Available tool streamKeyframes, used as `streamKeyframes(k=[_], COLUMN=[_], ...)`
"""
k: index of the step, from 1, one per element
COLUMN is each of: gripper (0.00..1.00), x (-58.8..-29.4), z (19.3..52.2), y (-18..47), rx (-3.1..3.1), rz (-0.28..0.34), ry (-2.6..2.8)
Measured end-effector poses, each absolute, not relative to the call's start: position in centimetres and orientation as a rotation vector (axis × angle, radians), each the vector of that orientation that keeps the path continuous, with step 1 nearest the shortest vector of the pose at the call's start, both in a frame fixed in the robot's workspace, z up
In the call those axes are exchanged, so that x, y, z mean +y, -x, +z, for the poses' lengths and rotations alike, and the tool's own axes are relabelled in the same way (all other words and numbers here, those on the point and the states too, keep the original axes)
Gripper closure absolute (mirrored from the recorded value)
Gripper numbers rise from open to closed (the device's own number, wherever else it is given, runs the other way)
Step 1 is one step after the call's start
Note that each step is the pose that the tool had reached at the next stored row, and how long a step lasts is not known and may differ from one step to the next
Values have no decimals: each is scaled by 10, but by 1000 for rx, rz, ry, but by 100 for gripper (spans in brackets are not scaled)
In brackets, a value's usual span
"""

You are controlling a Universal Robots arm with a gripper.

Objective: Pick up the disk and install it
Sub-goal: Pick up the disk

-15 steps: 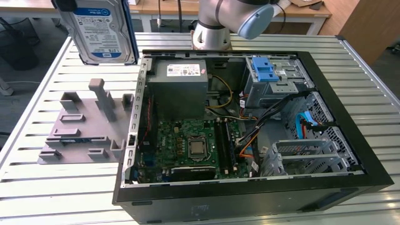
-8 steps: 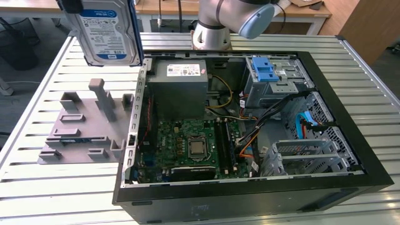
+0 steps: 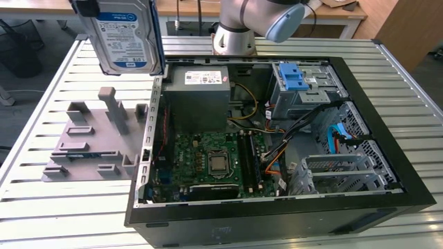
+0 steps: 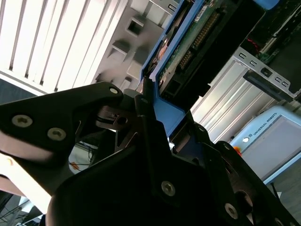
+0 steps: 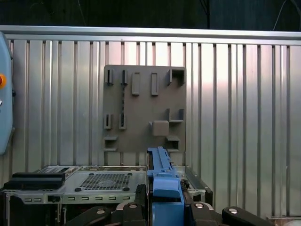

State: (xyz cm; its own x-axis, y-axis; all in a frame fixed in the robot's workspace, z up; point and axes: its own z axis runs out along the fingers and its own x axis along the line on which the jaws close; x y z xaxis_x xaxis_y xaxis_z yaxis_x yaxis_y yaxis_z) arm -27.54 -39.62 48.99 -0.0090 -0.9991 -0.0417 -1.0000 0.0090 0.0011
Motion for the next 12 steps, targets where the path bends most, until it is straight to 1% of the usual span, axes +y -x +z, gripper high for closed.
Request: streamKeyframes(k=[12], gripper=[64], x=[-404], z=[490], y=[258], rx=[2211], rz=[47], ry=[2191])
